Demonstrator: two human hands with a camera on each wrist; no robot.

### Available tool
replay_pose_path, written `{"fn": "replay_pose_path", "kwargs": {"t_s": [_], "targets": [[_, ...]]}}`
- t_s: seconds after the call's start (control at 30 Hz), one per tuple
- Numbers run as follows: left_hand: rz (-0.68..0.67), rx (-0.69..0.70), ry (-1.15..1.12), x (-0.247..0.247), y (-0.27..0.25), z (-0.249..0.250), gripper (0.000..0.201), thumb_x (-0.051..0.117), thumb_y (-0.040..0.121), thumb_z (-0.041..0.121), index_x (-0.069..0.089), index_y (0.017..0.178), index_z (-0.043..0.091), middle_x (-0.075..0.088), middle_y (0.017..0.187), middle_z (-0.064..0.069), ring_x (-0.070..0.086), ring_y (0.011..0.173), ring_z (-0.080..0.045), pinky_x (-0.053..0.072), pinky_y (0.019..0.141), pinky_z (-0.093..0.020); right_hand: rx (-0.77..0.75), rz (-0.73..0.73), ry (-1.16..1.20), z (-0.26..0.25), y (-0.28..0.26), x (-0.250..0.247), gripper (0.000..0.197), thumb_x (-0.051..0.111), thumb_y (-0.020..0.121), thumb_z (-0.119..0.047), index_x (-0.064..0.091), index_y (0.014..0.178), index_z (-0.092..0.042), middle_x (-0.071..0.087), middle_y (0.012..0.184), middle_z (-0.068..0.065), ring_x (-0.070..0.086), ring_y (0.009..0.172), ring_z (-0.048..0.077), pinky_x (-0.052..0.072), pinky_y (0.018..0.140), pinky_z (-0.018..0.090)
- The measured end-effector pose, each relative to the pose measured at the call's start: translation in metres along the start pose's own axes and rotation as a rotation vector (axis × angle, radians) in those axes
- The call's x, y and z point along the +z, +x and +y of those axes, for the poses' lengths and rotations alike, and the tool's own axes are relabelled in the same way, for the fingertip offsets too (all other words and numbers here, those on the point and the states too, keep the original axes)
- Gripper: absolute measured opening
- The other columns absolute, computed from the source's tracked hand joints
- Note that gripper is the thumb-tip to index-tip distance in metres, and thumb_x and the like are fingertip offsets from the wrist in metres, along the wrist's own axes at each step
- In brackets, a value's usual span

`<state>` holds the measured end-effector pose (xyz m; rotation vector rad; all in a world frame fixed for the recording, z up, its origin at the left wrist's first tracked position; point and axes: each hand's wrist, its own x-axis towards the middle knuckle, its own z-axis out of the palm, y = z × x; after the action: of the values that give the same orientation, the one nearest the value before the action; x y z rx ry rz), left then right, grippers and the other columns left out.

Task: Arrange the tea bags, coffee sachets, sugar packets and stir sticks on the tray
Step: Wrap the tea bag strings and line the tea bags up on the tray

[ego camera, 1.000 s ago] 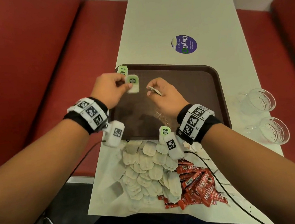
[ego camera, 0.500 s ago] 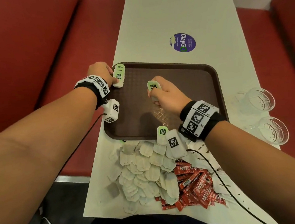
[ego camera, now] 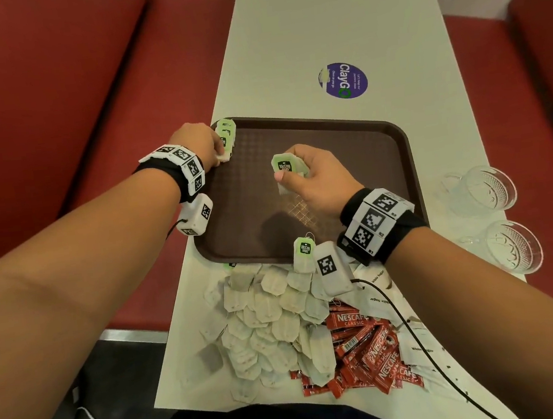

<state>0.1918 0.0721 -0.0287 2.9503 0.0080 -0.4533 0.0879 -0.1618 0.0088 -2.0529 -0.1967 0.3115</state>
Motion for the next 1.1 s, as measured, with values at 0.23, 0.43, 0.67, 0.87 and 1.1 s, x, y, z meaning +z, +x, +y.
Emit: {"fn": "replay_pose_path", "kwargs": {"t_s": [0.23, 0.43, 0.67, 0.87, 1.1], "targets": [[0.159, 0.190, -0.331, -0.018, -0.030, 0.013, 0.028, 0.063, 0.089, 0.057, 0.074, 0.093, 0.031, 0.071, 0.089, 0.007, 0.062, 0.084, -0.014, 0.049, 0.078, -0.031, 0.014, 0.040, -0.022, -0.003, 0.003, 0.005, 0.017, 0.072, 0.090, -0.028, 0.056, 0.087, -0.022, 0.060, 0.079, -0.007, 0.054, 0.071, 0.010, 0.048, 0.068, 0.028], [-0.010, 0.520, -0.568, -0.034, -0.086, 0.038, 0.025, 0.074, 0.083, 0.047, 0.076, 0.096, 0.026, 0.073, 0.087, 0.007, 0.066, 0.083, -0.012, 0.055, 0.080, -0.033, 0.004, 0.056, 0.019, -0.006, 0.005, 0.010, 0.029, 0.079, 0.084, -0.024, 0.051, 0.089, -0.020, 0.057, 0.079, -0.007, 0.052, 0.067, 0.007, 0.043, 0.059, 0.019], [0.092, 0.536, -0.549, -0.029, -0.091, 0.034, 0.003, 0.071, 0.091, 0.028, 0.072, 0.094, 0.027, 0.072, 0.089, 0.006, 0.064, 0.083, -0.012, 0.051, 0.077, -0.029, 0.018, 0.127, 0.052, -0.011, 0.006, 0.015, 0.042, 0.084, 0.078, -0.024, 0.053, 0.104, -0.014, 0.060, 0.089, -0.005, 0.055, 0.073, 0.008, 0.047, 0.060, 0.015], [0.244, 0.356, -0.467, -0.033, -0.059, 0.007, 0.012, 0.068, 0.093, 0.021, 0.071, 0.104, 0.023, 0.069, 0.091, 0.005, 0.062, 0.084, -0.014, 0.053, 0.084, -0.034, 0.112, 0.101, 0.098, -0.005, 0.003, 0.012, 0.012, 0.057, 0.092, -0.012, 0.047, 0.096, -0.018, 0.059, 0.087, 0.009, 0.046, 0.062, 0.015, 0.043, 0.055, 0.028], [-0.017, 0.161, -0.028, -0.022, -0.013, -0.016, 0.019, 0.072, 0.089, 0.026, 0.074, 0.108, 0.023, 0.069, 0.099, 0.003, 0.057, 0.088, -0.016, 0.042, 0.078, -0.026, 0.129, 0.074, 0.109, 0.001, 0.001, 0.011, 0.011, 0.053, 0.084, -0.021, 0.047, 0.075, -0.022, 0.054, 0.070, 0.005, 0.048, 0.063, 0.019, 0.045, 0.063, 0.037]]}}
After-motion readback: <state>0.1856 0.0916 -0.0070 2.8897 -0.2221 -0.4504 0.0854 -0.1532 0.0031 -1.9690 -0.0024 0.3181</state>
